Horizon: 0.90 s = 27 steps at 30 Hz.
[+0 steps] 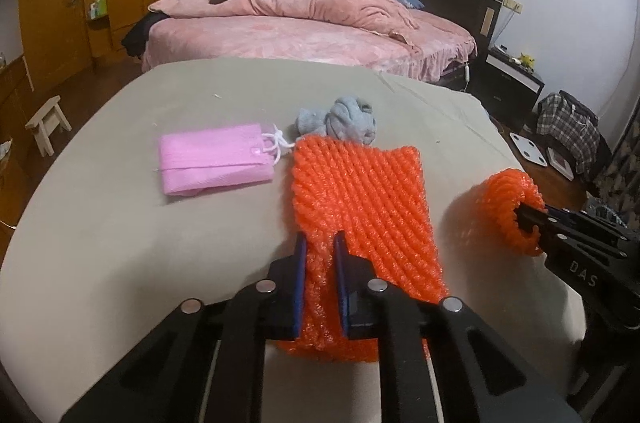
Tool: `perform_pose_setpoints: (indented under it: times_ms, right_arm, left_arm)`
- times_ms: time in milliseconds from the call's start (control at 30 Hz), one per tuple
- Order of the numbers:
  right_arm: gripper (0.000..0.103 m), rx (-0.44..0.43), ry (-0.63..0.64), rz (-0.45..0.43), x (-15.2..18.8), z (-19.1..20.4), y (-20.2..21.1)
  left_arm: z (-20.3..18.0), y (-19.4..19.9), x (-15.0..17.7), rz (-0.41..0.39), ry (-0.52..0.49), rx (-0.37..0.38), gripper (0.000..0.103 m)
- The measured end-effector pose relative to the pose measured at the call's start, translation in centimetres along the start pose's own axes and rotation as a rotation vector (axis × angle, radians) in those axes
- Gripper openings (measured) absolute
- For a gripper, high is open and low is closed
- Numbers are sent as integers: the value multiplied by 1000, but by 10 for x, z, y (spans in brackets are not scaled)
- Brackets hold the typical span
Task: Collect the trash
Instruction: 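Grasp the large orange foam net with the left gripper while the right gripper grasps the small one, then lift both orange foam nets and carry them over the bin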
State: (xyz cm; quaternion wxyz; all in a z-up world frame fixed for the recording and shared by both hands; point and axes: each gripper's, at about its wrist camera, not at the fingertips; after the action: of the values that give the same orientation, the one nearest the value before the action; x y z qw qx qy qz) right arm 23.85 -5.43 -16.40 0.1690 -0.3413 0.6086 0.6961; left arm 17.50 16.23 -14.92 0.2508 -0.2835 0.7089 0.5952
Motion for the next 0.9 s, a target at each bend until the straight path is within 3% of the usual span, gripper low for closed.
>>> perform_pose_setpoints:
  times_ms: [533, 900]
  right_arm:
    - [18, -23, -10, -89, -12, -9, 48]
    - [18, -57, -13, -170, -21, -15, 96]
  left_arm:
    - [-27, 52, -20, -151, -51, -1, 12]
    - [-39, 80, -27, -211, -45, 5, 12]
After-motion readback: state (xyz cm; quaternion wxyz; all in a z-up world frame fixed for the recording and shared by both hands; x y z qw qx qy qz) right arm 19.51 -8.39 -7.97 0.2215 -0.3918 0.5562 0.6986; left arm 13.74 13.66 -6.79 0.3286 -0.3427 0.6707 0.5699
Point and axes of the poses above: each gripper's, at about its wrist camera, not at the fingertips, and y roughly against the way its jaws point, z to its left, x to its underside, and after that the axes turned 5 degrees about x, right-handed
